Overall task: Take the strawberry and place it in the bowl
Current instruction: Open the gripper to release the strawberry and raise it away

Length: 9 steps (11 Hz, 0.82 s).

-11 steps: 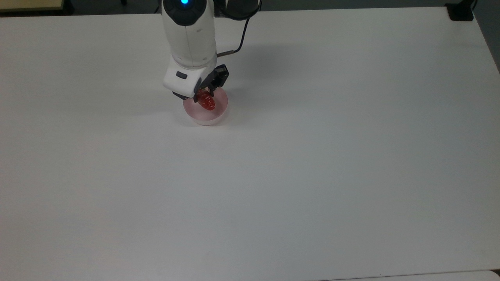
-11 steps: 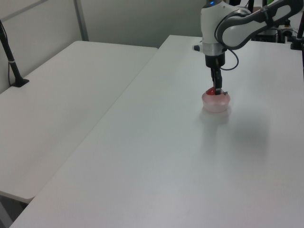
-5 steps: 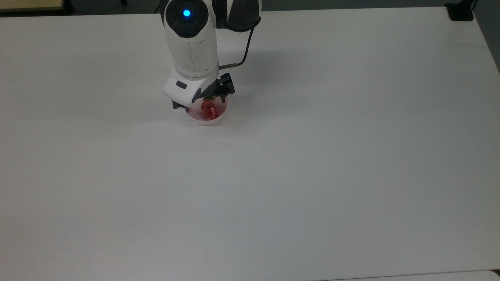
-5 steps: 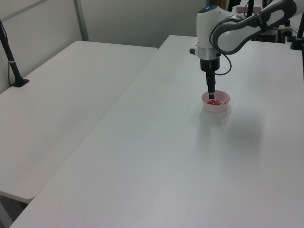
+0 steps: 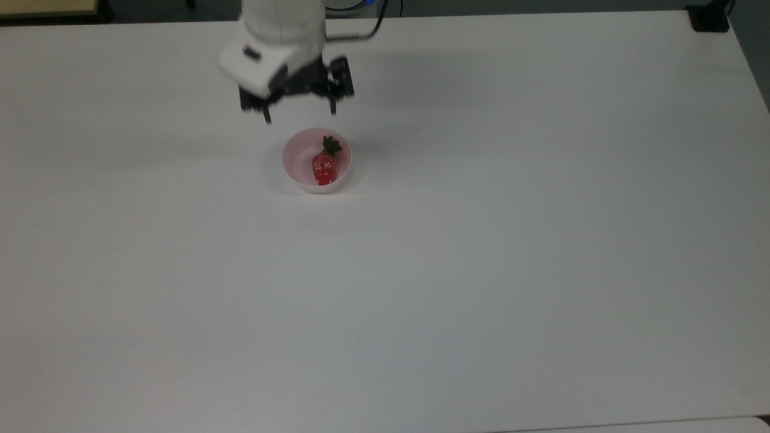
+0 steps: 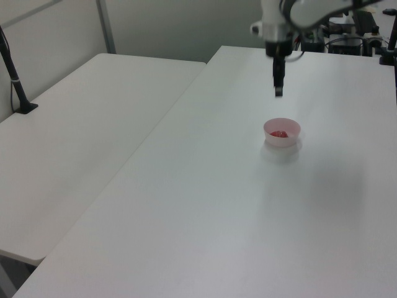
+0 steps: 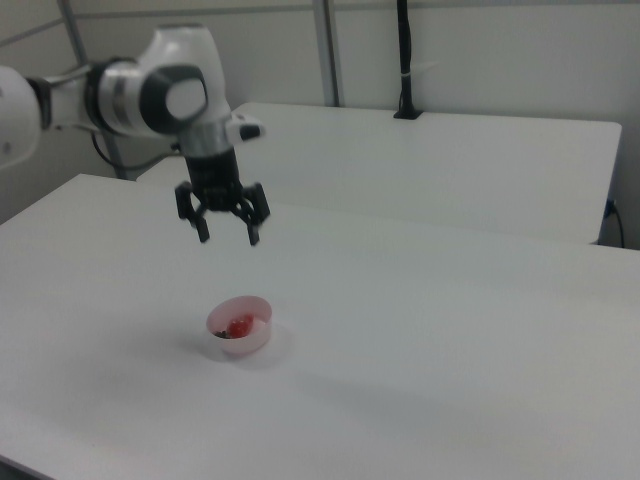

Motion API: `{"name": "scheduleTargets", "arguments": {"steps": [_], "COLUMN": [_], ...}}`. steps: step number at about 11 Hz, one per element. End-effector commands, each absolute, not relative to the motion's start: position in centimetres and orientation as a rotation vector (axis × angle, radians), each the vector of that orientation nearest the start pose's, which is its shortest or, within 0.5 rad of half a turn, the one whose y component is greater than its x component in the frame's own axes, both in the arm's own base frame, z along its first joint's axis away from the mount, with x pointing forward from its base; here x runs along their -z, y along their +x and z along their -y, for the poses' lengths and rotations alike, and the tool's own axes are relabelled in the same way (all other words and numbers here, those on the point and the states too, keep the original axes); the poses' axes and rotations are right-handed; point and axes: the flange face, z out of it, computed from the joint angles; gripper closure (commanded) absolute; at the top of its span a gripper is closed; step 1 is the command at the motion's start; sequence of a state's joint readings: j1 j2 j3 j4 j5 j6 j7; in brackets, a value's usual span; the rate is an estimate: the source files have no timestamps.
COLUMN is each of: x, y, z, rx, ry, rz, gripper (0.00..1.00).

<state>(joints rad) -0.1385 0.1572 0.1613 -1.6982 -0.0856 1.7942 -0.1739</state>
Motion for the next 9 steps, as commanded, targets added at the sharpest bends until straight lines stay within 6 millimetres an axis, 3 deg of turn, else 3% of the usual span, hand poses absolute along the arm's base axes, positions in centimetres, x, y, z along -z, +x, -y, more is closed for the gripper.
{"name": "scheduleTargets", "arguments": {"steps": [1,4,6,9], "x": [-57.6,-62.2,-62.8,-62.5], "y": [56.7,54.2,53.9,54.1], "z": [1.0,4.7,5.3,6.5], "rx": [0.032,0.150,0.172,0.178], "ry": [-3.202,-3.057,-3.067,-3.213], "rz": [0.045,-0.263,-0.246,-0.148], "gripper": [0.00,0.00,0.00,0.00]}}
